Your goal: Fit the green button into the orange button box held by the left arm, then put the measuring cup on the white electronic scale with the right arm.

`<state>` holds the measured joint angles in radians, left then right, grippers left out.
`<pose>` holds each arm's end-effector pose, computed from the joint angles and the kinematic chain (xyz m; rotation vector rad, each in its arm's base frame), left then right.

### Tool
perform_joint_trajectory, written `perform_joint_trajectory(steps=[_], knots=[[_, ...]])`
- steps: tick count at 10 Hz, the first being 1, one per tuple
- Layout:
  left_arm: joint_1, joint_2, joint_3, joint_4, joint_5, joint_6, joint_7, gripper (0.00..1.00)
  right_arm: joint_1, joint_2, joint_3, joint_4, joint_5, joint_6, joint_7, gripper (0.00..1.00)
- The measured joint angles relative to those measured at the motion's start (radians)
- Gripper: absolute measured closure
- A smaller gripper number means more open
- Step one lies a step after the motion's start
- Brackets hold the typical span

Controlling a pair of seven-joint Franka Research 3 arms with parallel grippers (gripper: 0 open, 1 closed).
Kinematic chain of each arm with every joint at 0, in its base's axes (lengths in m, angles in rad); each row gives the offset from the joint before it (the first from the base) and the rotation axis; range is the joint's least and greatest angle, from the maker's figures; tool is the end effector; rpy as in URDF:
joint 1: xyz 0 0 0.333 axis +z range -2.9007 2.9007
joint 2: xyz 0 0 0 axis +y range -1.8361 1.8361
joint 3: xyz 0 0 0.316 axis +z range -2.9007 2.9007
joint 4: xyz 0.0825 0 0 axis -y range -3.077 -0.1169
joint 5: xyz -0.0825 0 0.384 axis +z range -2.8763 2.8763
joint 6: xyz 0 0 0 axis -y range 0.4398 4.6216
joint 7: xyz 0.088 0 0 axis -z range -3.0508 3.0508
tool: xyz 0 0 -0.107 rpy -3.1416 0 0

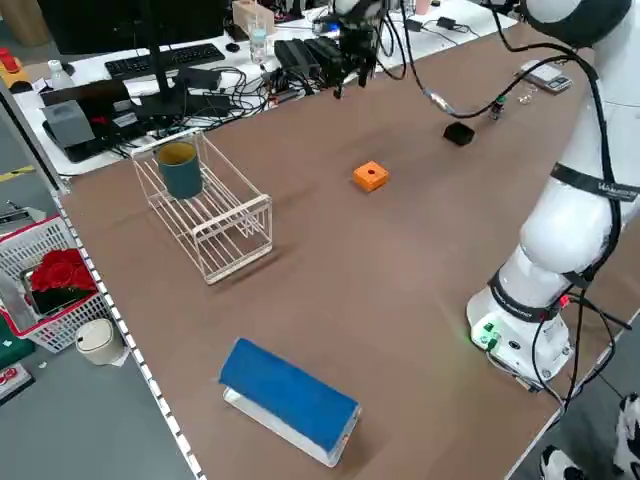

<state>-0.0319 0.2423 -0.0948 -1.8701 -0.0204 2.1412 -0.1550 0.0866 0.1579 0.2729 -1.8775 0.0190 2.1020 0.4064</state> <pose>0.6138 -0.0761 0.3889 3.0969 0.0653 0.0370 0.5689 0.2080 0.4363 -3.0577 0.0928 -0.0688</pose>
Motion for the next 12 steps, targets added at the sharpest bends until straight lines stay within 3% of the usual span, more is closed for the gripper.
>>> perform_joint_trajectory(steps=[3,6,9,12], knots=[[0.0,0.01,-0.005,-0.162,0.0,0.185,0.0,0.0,0.047,0.109,0.006,-0.085,-0.001,0.197,0.059,0.0],[0.0,0.033,-0.012,-0.193,0.0,0.226,0.0,0.0,0.075,0.196,0.006,-0.182,-0.001,0.401,0.076,0.0],[-0.001,0.047,-0.027,-0.208,0.0,0.241,-0.017,0.01,0.106,0.25,0.007,-0.184,-0.001,0.443,0.102,0.0],[-0.001,0.079,-0.035,-0.296,0.0,0.384,-0.044,0.01,0.126,0.253,0.007,-0.186,-0.029,0.443,0.133,0.0]])
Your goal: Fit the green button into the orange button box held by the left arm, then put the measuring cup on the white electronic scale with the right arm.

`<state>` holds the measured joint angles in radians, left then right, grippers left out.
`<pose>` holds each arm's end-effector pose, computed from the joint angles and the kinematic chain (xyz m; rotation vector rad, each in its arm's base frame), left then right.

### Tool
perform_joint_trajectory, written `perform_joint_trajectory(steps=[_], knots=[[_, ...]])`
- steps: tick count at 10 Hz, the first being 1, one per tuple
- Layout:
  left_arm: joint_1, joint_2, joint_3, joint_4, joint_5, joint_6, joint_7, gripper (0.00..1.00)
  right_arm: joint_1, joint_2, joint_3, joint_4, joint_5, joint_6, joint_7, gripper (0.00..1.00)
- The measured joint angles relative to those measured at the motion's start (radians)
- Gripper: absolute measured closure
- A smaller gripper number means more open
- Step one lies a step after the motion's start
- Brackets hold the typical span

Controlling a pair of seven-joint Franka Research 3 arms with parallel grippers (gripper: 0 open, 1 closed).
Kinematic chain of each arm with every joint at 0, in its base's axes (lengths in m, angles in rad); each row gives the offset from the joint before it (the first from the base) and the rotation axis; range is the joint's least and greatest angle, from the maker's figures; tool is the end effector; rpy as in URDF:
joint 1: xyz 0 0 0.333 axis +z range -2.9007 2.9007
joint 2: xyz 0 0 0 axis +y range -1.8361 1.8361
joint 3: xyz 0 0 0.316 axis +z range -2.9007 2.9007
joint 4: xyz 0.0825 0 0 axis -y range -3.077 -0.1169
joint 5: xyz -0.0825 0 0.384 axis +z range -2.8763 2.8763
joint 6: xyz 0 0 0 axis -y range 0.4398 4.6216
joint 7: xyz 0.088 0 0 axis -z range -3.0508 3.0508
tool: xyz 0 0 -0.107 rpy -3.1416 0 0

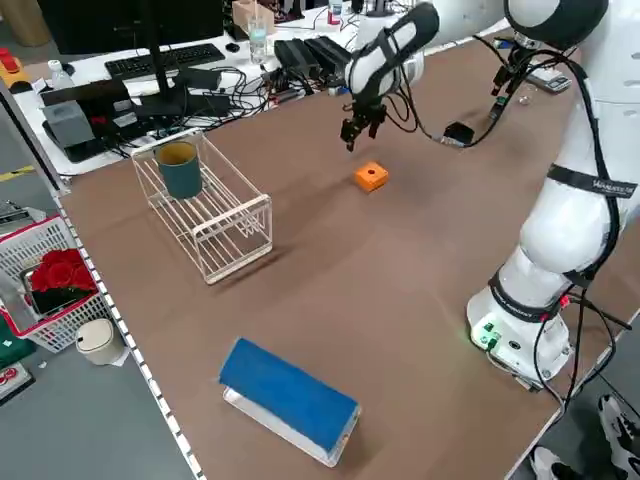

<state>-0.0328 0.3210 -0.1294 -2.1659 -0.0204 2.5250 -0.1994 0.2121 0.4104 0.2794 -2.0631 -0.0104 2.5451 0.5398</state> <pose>0.5621 -0.0914 0.2504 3.0807 0.0940 0.0467 0.5318 0.2804 0.2482 -3.0070 0.1005 -0.0380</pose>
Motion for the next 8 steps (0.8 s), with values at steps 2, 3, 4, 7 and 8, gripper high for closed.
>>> perform_joint_trajectory(steps=[2,3,4,7,8], knots=[[-0.022,0.034,-0.006,-0.031,0.0,0.049,-0.023,0.01,0.003,0.005,0.0,-0.002,-0.118,-0.001,0.121,0.0],[-0.037,0.047,-0.007,-0.032,0.0,0.055,-0.033,0.01,0.004,0.014,0.0,-0.003,-0.177,-0.001,0.19,0.0],[-0.043,0.053,-0.007,-0.034,0.0,0.056,-0.035,0.01,0.005,0.028,0.0,-0.003,-0.217,0.0,0.243,0.0],[-0.043,0.054,-0.007,-0.044,0.003,0.056,-0.035,0.01,0.007,0.043,0.012,-0.003,-0.234,0.009,0.293,0.03],[-0.042,0.053,-0.007,-0.047,0.003,0.056,-0.035,0.01,0.008,0.043,0.02,-0.002,-0.234,0.009,0.302,0.04]])
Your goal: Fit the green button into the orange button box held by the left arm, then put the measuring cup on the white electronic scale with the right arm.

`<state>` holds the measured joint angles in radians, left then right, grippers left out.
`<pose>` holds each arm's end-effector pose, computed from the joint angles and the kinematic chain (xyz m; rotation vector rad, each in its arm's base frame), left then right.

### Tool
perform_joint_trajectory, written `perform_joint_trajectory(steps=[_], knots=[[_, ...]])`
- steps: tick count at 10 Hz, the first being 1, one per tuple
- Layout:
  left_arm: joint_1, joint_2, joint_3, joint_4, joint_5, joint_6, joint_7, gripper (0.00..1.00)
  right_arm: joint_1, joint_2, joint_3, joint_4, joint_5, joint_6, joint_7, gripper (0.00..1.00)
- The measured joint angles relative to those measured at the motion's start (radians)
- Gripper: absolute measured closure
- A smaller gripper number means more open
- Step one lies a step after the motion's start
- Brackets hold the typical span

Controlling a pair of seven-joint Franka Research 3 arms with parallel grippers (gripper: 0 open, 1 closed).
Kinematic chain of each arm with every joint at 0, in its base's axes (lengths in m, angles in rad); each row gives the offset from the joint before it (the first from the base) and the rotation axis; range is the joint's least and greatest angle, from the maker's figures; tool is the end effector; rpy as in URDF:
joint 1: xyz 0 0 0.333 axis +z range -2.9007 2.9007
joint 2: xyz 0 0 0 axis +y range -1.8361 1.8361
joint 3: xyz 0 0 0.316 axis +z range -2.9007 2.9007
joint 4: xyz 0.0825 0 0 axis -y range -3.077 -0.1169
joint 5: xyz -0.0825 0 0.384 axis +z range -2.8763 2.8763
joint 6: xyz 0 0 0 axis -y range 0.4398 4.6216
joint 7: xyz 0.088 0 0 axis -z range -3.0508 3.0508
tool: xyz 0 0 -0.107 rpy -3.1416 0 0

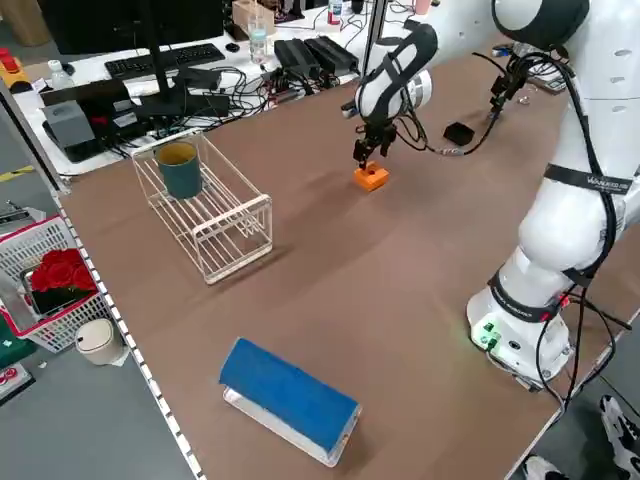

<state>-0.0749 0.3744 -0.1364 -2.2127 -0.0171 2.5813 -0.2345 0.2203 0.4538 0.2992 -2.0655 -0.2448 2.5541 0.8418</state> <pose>0.5400 -0.1166 0.2083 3.0839 0.0724 -0.0242 0.5182 0.2968 0.2247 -3.1002 0.2404 -0.0907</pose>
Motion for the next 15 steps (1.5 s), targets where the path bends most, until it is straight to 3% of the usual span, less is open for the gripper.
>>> perform_joint_trajectory(steps=[5,9,15], knots=[[0.009,-0.005,0.003,-0.017,0.0,0.0,0.0,0.01,0.005,0.0,0.009,0.0,-0.001,0.0,0.012,0.23],[0.009,-0.006,0.005,-0.018,0.005,0.0,0.0,0.01,0.006,0.0,0.009,0.0,-0.003,0.003,0.053,0.5],[0.011,-0.006,0.008,-0.023,0.021,0.0,0.0,0.01,0.0,0.0,0.003,0.002,-0.007,0.005,0.057,0.61]])
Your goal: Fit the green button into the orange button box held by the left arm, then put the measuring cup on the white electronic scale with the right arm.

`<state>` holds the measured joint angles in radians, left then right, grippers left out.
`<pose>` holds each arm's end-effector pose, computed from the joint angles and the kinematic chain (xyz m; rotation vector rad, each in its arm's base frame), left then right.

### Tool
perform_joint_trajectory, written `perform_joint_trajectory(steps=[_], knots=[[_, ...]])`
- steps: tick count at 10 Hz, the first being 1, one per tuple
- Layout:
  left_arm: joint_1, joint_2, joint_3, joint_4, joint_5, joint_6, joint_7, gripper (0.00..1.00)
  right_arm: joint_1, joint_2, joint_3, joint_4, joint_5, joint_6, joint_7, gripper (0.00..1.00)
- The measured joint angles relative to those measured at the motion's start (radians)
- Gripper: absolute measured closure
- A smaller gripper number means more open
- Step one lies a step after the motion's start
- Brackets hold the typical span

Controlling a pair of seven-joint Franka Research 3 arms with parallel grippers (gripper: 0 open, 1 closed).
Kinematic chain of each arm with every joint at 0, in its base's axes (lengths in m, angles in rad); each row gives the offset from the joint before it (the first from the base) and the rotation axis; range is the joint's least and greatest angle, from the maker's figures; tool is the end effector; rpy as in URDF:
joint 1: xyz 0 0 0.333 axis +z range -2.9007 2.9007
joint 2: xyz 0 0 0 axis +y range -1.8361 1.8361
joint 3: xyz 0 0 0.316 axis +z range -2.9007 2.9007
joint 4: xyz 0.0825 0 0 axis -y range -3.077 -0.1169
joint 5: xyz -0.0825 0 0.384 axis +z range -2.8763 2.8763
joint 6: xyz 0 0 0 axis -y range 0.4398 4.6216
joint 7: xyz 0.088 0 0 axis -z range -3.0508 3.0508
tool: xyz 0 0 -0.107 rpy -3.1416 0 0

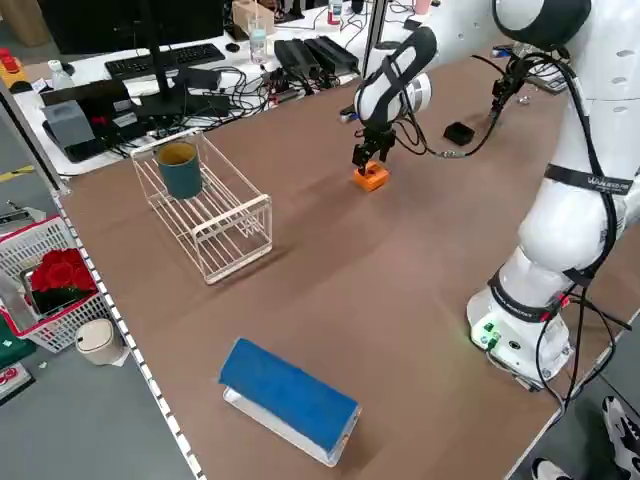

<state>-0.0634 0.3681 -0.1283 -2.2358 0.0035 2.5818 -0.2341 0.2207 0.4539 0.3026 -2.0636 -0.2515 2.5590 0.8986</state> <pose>0.5340 -0.1051 0.2033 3.1011 0.0736 -0.0434 0.5181 0.2993 0.2261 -3.0883 0.3144 -0.1002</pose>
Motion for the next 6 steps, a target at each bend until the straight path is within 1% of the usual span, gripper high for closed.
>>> perform_joint_trajectory(steps=[2,4,5,6], knots=[[0.012,0.0,0.001,0.0,0.015,0.0,0.0,0.01,-0.001,0.0,0.0,0.009,-0.002,0.0,0.0,0.62],[0.014,0.0,0.0,-0.001,0.015,0.0,0.0,0.01,-0.001,0.0,0.002,0.041,-0.002,-0.012,0.0,0.62],[0.014,0.0,0.0,-0.001,0.015,0.0,0.0,0.01,-0.001,-0.001,0.014,0.074,-0.002,-0.05,0.0,0.62],[0.013,0.0,-0.001,-0.001,0.015,0.0,0.0,0.01,0.0,-0.002,0.046,0.129,-0.002,-0.12,0.012,0.62]])
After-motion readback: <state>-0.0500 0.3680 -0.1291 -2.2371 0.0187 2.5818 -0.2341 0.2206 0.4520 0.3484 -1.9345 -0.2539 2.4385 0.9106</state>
